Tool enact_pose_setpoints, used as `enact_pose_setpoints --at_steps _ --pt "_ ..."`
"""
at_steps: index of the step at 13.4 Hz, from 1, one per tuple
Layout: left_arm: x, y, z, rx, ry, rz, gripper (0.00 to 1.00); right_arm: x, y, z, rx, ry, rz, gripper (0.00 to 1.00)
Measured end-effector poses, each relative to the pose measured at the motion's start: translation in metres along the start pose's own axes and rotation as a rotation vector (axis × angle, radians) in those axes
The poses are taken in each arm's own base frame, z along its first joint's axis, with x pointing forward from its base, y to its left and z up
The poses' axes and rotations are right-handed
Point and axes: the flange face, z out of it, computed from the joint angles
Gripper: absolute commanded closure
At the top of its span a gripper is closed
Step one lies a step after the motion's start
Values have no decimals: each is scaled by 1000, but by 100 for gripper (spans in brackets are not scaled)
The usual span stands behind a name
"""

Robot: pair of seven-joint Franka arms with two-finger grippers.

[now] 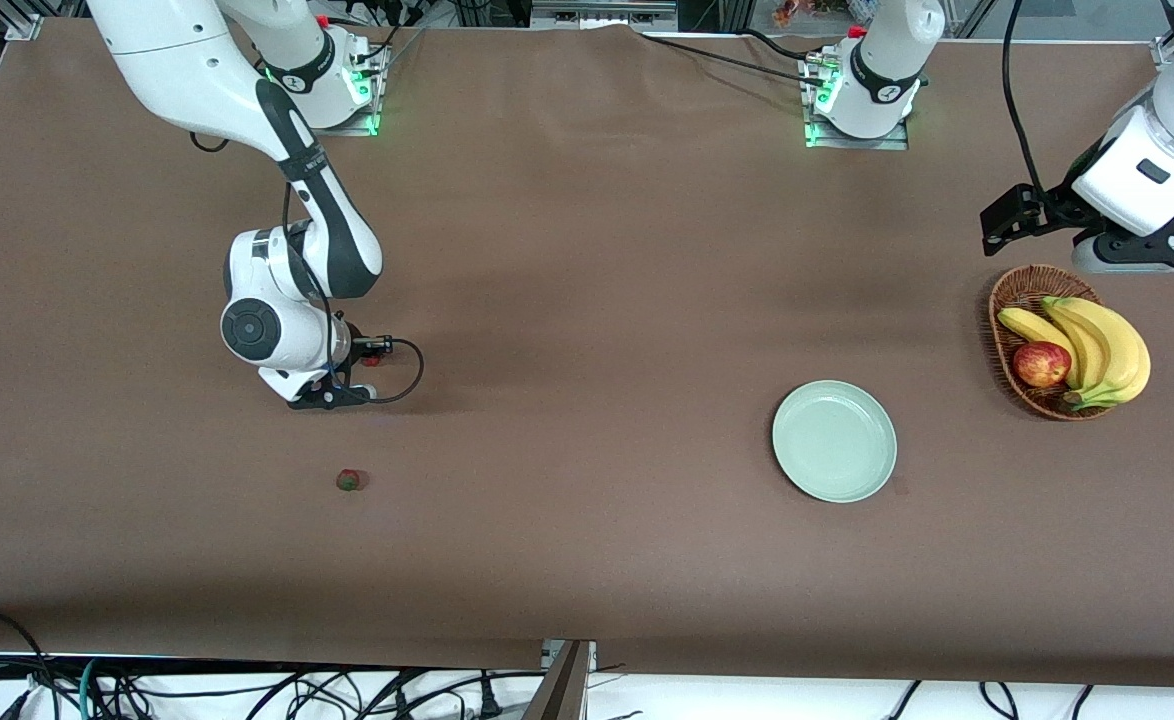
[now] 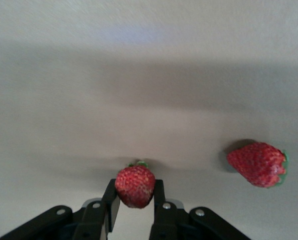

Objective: Collect all strawberries into plate
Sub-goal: 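Carry the strawberry toward the plate and set it on the table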

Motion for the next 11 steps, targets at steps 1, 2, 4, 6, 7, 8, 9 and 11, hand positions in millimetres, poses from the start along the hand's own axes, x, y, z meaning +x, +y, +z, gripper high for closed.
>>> enact_pose_setpoints --at_steps 1,2,4,6,7,8,9,11 --pt "0 0 -1 0 2 1 0 3 -8 -14 7 -8 -2 82" --pt "0 0 -1 0 3 1 0 7 -21 -35 19 -10 -6 82" --pt "0 0 -2 0 3 1 0 14 -63 -88 51 25 10 81" --pt "-1 0 -1 0 -3 0 0 10 -120 -115 79 65 46 82" --pt "-1 0 0 1 -10 0 0 6 -152 -117 87 74 65 82" --pt "-2 0 0 2 -12 0 0 2 -187 -114 98 80 91 81" --pt "-2 0 0 2 -14 0 0 -3 -227 -107 113 90 121 82" --pt "-2 0 0 2 -15 0 0 -18 -311 -83 156 143 176 81"
